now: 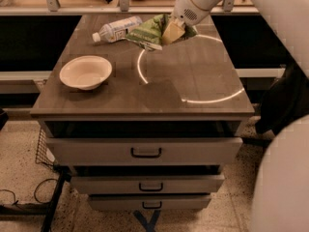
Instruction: Place green jalapeno chip bag into paper bowl
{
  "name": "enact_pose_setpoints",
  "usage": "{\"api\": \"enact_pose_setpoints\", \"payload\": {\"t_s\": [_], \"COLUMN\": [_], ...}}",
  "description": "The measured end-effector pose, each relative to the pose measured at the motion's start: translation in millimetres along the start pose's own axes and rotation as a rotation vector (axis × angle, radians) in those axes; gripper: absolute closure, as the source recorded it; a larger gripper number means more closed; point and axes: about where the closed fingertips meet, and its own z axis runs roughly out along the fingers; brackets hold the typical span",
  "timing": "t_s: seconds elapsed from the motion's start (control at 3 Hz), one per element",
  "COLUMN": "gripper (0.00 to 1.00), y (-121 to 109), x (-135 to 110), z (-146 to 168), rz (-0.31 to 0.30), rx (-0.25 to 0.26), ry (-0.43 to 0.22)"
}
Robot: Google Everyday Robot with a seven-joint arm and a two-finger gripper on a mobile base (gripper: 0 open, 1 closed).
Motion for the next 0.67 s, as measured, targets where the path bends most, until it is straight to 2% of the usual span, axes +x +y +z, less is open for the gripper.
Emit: {"api": "enact_pose_setpoints", "payload": {"t_s": [0.67], "gripper": [1.0], "y": [41.8], "x": [-50.3], "z": [22.6], "rz": [-0.116], "rx": [0.033], "ry": [0.037]}}
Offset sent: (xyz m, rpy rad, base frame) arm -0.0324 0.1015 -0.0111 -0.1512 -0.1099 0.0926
